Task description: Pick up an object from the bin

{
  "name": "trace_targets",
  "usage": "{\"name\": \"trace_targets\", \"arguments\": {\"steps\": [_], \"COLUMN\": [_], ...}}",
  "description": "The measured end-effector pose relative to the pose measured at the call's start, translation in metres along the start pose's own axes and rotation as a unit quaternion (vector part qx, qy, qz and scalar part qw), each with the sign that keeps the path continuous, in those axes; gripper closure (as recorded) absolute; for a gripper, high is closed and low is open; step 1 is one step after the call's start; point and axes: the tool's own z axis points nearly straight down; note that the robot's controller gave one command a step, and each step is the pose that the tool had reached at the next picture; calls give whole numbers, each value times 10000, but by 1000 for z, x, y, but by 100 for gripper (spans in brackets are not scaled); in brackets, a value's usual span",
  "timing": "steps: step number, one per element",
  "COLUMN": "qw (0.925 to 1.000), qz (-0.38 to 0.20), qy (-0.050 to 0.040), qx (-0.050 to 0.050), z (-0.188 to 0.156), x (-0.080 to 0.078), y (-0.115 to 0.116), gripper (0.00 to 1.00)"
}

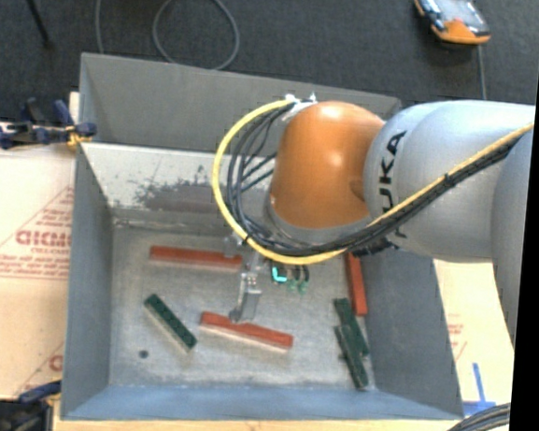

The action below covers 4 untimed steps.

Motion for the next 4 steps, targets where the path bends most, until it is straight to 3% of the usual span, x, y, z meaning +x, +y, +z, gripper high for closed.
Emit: {"name": "trace_targets", "arguments": {"steps": [1, 2, 3, 4], "qw": [9977, 9984, 9913, 9955], "qz": [675, 565, 1318, 946], "qy": [8, -50, -19, -15], "qx": [7, -10, 2, 11], "z": [123, 87, 87, 120], "x": [39, 28, 33, 38], "y": [-37, -23, -48, -30], "gripper": [0, 0, 0, 0]}}
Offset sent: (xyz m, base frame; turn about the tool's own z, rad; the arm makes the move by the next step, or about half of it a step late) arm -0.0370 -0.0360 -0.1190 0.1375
